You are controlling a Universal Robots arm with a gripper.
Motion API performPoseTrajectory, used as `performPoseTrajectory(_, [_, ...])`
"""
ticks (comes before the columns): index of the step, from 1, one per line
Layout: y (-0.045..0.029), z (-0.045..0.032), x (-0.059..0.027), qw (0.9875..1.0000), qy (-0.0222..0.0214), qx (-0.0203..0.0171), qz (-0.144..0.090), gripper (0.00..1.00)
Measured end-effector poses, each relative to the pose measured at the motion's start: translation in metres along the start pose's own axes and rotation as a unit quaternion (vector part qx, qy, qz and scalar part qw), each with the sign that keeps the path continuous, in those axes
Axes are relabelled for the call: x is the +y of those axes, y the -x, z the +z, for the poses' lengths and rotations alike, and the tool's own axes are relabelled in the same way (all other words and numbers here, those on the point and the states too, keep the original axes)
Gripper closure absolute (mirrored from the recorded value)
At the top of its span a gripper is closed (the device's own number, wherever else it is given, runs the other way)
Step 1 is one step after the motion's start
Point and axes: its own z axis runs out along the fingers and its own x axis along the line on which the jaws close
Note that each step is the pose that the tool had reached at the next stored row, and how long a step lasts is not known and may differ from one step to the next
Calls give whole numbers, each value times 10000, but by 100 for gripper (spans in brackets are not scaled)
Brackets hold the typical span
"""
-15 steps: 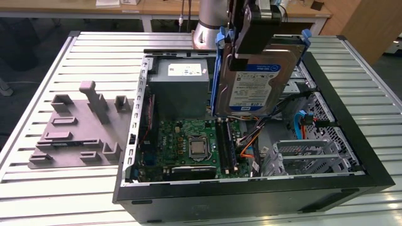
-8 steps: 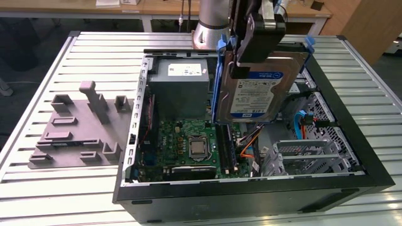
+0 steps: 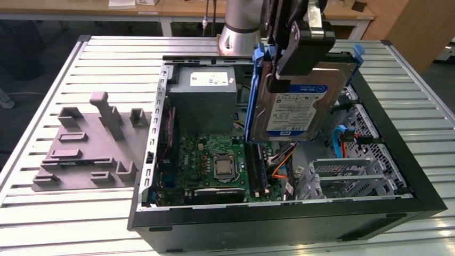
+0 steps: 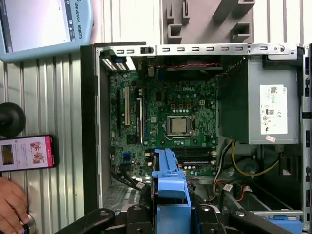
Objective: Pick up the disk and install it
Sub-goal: 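Insert the disk into the insertion slot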
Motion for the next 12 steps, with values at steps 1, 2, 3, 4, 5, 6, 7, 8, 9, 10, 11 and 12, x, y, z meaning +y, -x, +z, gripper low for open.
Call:
performPoseTrajectory(1, [-3,4,-3,10000,0,1,0,64])
performPoseTrajectory(2, [-11,8,-5,10000,1,2,0,64])
performPoseTrajectory(3, [-24,15,-6,10000,0,1,0,64])
performPoseTrajectory(4, [-42,22,-8,10000,0,0,0,64])
performPoseTrajectory(5, [-62,27,-9,10000,0,1,0,64])
performPoseTrajectory(6, [-86,34,-10,10000,0,0,0,64])
performPoseTrajectory(7, [-107,39,-12,10000,0,0,0,64])
performPoseTrajectory(8, [-125,42,-14,10000,0,0,0,64])
performPoseTrajectory(9, [-140,46,-17,10000,0,1,0,64])
performPoseTrajectory(10, [-152,50,-22,10000,0,1,0,64])
performPoseTrajectory(11, [-160,55,-31,10000,0,0,1,64])
performPoseTrajectory(12, [-166,58,-45,10000,0,0,1,64])
